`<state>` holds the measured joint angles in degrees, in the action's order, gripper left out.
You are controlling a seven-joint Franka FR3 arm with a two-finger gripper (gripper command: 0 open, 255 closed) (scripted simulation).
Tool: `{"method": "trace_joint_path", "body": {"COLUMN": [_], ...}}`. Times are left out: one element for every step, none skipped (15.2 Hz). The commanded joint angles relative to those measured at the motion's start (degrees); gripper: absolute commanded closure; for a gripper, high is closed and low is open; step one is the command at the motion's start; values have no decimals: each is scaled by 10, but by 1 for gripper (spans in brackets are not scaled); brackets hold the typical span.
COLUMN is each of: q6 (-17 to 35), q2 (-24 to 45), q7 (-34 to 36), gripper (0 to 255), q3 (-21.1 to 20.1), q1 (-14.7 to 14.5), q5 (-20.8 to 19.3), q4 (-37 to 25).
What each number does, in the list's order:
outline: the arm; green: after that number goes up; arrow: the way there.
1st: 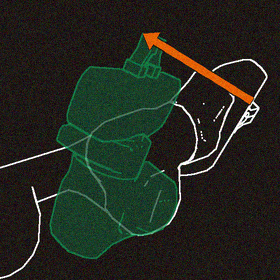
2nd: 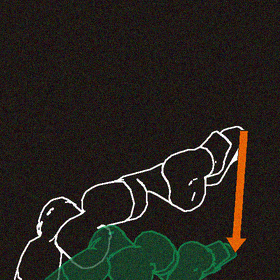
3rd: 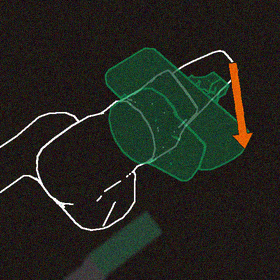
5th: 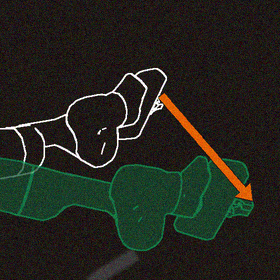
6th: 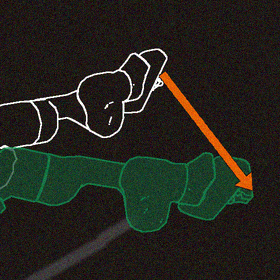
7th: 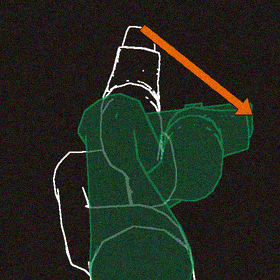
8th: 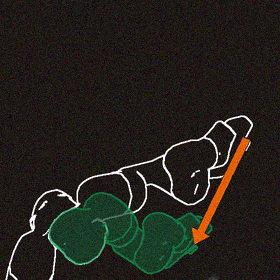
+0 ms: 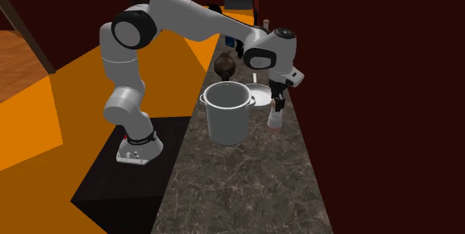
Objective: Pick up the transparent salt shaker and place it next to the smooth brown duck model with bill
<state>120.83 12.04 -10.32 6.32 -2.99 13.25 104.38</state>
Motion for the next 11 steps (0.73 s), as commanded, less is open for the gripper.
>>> {"method": "trace_joint_path", "body": {"q6": [-15, -22, -29, -36, -43, -50, -57, -64, -71, -78, -85], "q2": [-4, -6, -8, -10, -12, -13, -15, -16, -17, -19, -20], "q7": [4, 6, 7, 9, 10, 12, 13, 15, 16, 18, 19], "gripper": [255, 255, 255, 255, 255, 255, 255, 255, 255, 255, 255], "q3": [0, 1, 1, 1, 1, 1, 2, 2, 2, 2, 2], "q1": [0, 0, 0, 0, 0, 0, 0, 0, 0, 0, 0], "q5": [-2, -3, -5, -5, -6, -7, -8, -9, -10, -11, -11], "q4": [-11, -16, -21, -26, -32, -37, -43, -49, -55, -61, -67]}}
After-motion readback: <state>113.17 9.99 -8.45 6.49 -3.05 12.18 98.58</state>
